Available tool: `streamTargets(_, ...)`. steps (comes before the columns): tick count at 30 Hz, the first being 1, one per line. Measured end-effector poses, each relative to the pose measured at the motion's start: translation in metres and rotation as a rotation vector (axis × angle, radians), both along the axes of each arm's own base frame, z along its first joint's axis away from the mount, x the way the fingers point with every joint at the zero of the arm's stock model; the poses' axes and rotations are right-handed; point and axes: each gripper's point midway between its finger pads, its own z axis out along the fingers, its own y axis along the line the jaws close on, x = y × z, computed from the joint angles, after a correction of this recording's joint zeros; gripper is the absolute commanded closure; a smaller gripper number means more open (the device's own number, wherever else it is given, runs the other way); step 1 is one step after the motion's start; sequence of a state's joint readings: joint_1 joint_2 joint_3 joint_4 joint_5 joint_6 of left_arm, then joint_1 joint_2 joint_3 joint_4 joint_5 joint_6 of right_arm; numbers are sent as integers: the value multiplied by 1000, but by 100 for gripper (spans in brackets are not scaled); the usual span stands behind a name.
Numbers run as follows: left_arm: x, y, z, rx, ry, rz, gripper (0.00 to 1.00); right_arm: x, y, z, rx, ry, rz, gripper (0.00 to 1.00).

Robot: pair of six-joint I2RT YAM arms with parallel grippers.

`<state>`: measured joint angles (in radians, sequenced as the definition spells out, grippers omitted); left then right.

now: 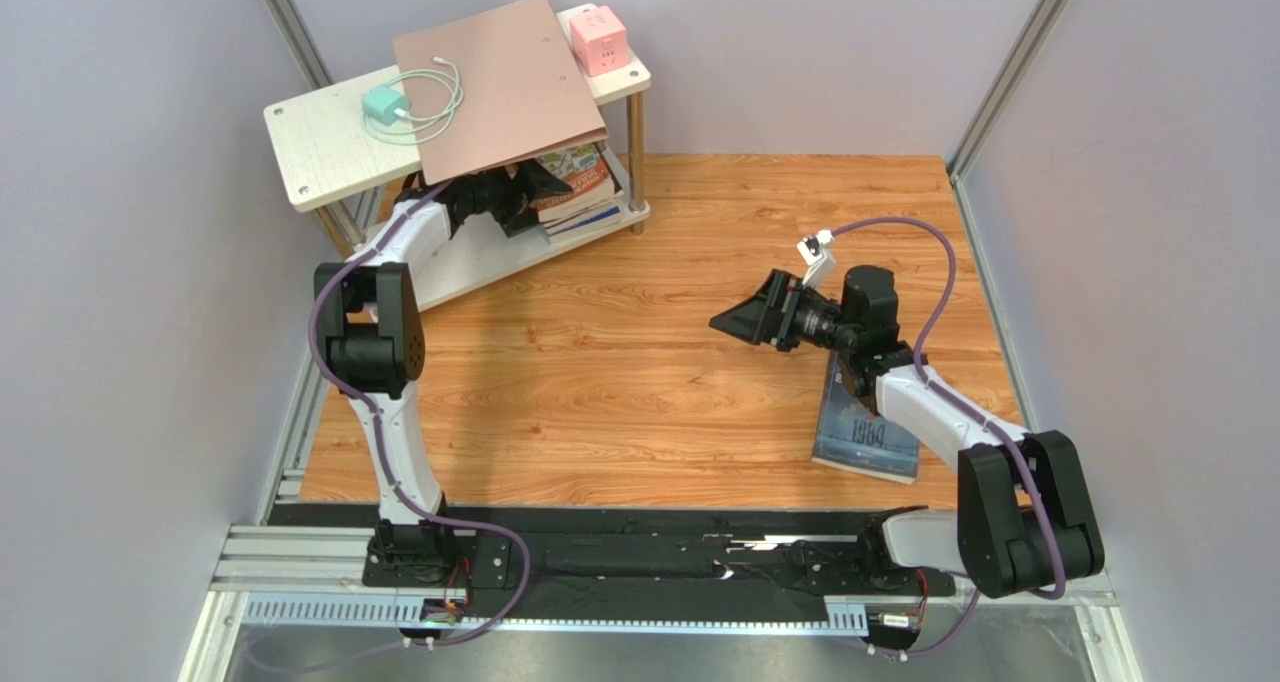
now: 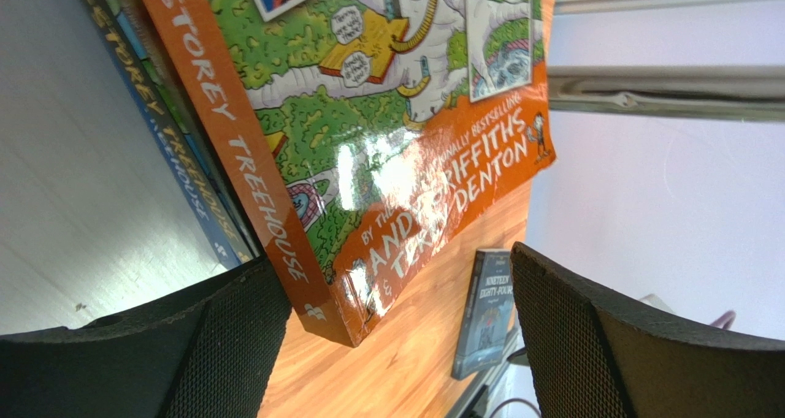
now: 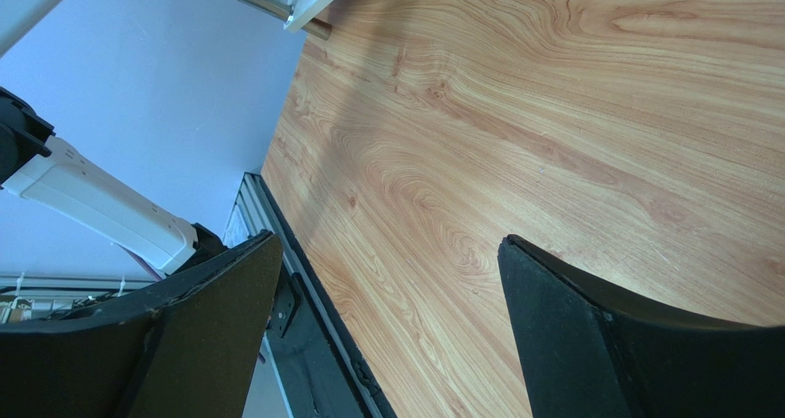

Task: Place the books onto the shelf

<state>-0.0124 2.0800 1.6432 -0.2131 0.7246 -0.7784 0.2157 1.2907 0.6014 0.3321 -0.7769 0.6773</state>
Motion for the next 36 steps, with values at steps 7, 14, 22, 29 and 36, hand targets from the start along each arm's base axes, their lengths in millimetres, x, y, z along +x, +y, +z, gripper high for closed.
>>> streamTargets(7, -9, 1, 5, -59, -131, -45, 4, -2, 0, -3, 3, 7, 1, 7)
streamTargets(14, -10, 4, 5, -59, -139, -33, 4, -2, 0, -3, 3, 7, 1, 7)
streamTargets(22, -40, 29, -47, 94, 52, 107, 4, -1, 1, -1, 10, 1, 1, 7)
streamTargets(29, -45, 38, -44, 148, 22, 146, 4, -1, 1, -1, 11, 1, 2, 7)
streamTargets(36, -65, 26, -54, 144, 3, 112, 4, -1, 1, -1, 11, 1, 4, 6)
